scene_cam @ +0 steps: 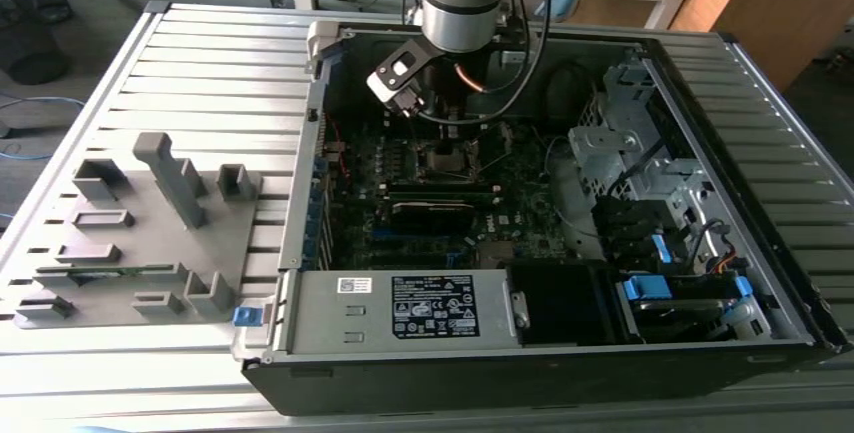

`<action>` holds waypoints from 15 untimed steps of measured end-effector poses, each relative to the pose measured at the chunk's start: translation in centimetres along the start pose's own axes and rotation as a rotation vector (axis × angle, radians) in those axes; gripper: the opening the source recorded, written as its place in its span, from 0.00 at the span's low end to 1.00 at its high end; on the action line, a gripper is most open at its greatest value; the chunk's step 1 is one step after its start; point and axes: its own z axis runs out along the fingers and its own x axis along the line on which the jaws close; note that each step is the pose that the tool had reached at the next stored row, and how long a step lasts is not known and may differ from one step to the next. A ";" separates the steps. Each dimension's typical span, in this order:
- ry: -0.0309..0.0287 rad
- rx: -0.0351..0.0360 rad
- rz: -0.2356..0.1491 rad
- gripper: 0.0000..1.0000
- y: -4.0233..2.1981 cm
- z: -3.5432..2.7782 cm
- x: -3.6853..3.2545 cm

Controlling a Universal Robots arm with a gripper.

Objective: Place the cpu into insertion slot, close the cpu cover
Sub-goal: 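Place the cpu into insertion slot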

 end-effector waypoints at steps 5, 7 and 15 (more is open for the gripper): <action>0.0000 0.0000 0.000 0.11 0.02 -0.44 0.00; -0.0012 0.0000 0.000 0.11 0.02 -0.45 0.00; -0.0047 0.0000 0.000 0.11 0.01 -0.31 0.00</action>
